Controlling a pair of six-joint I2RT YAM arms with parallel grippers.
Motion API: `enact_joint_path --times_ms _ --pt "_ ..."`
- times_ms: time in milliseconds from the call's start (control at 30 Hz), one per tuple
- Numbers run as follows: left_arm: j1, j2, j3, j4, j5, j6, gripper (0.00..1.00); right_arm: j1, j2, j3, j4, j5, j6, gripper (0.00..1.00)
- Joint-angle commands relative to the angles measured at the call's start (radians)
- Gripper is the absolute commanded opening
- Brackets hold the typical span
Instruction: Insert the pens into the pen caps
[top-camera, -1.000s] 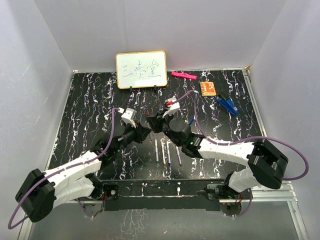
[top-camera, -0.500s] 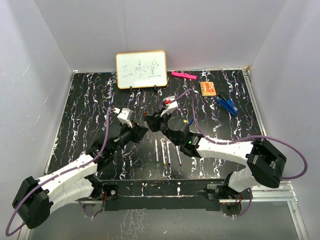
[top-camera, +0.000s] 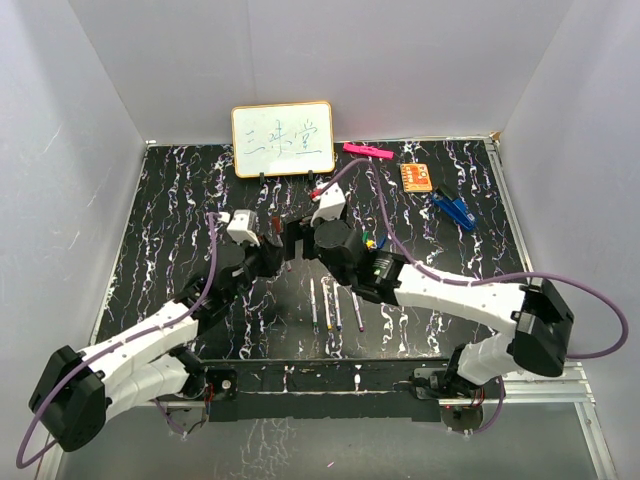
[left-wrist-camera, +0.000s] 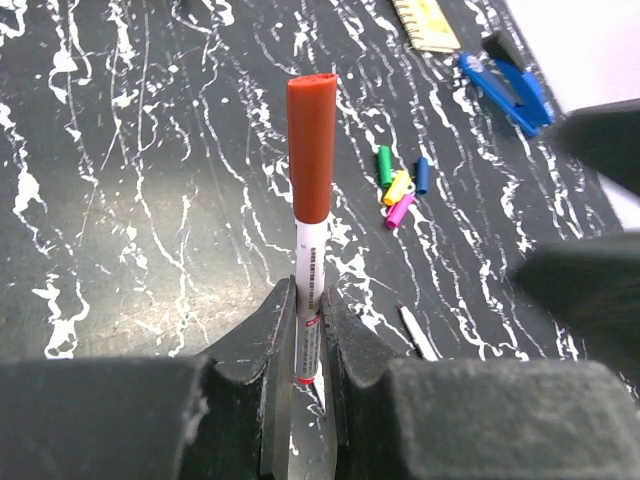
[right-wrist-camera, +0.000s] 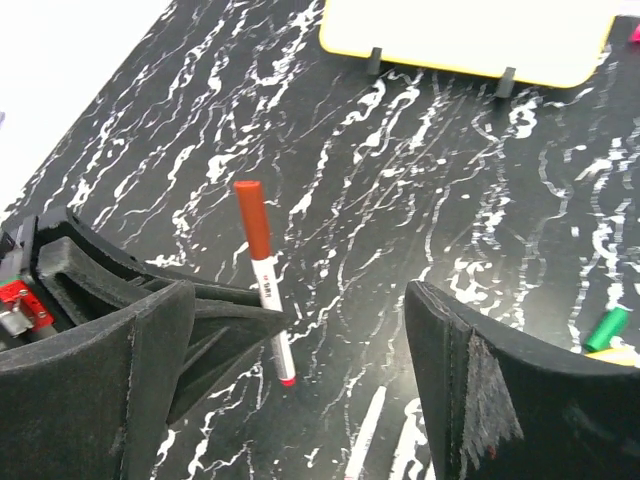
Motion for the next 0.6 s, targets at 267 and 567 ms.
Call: enact_joint_path --times_ms 267,567 --pt "0.054 0.201 0.163 -0.19 -0.122 0.048 0.0 -0.323 -0.105 0.088 -0.3 -0.042 0.141 0.98" --pt "0.27 0.497 0.386 -0.366 0.035 0.082 0.0 -0.532 0.002 0.039 -0.385 -0.263 0.203 0.98"
